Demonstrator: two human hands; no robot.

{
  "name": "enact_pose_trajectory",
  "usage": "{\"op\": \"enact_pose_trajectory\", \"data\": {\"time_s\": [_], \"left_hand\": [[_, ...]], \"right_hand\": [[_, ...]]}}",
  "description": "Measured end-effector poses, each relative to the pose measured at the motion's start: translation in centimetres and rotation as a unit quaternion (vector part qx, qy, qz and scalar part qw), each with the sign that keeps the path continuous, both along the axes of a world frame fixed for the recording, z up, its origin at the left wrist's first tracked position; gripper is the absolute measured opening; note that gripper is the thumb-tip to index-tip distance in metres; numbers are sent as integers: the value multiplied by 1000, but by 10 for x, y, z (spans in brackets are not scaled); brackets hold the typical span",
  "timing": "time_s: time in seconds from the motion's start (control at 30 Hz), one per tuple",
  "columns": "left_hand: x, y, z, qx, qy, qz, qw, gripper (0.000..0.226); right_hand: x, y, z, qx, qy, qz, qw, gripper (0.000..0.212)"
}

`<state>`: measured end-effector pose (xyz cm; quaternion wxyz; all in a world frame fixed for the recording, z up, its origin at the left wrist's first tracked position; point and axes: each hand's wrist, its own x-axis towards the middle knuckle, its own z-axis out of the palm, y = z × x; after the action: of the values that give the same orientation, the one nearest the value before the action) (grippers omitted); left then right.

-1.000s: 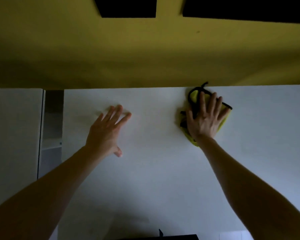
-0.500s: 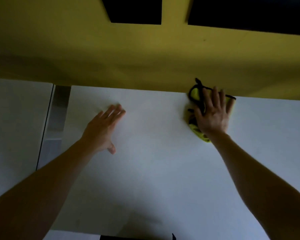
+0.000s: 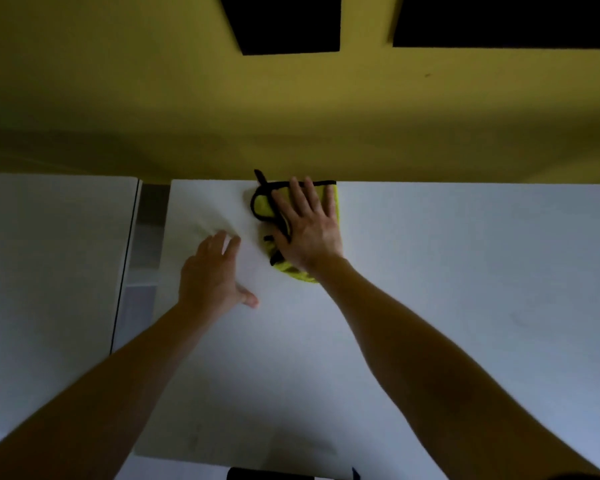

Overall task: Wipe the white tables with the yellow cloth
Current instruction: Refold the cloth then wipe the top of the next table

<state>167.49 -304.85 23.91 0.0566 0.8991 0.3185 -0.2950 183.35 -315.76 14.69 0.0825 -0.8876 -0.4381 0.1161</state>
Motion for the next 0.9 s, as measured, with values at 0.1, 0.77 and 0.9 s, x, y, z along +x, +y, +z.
{"op": "enact_pose_trajectory", "data": {"time_s": [0.1, 0.77, 0.9], "left_hand": [[4, 3, 2, -7, 8, -20, 1000, 141], [-63, 44, -18, -37, 16, -163, 986, 170], [-61, 44, -19, -42, 22, -162, 986, 168]], "right_hand": [[49, -74, -11, 7, -17, -120, 993, 77], [-29, -80, -12, 38, -6, -124, 992, 76], [15, -209, -6, -7, -7, -294, 956, 77]]}}
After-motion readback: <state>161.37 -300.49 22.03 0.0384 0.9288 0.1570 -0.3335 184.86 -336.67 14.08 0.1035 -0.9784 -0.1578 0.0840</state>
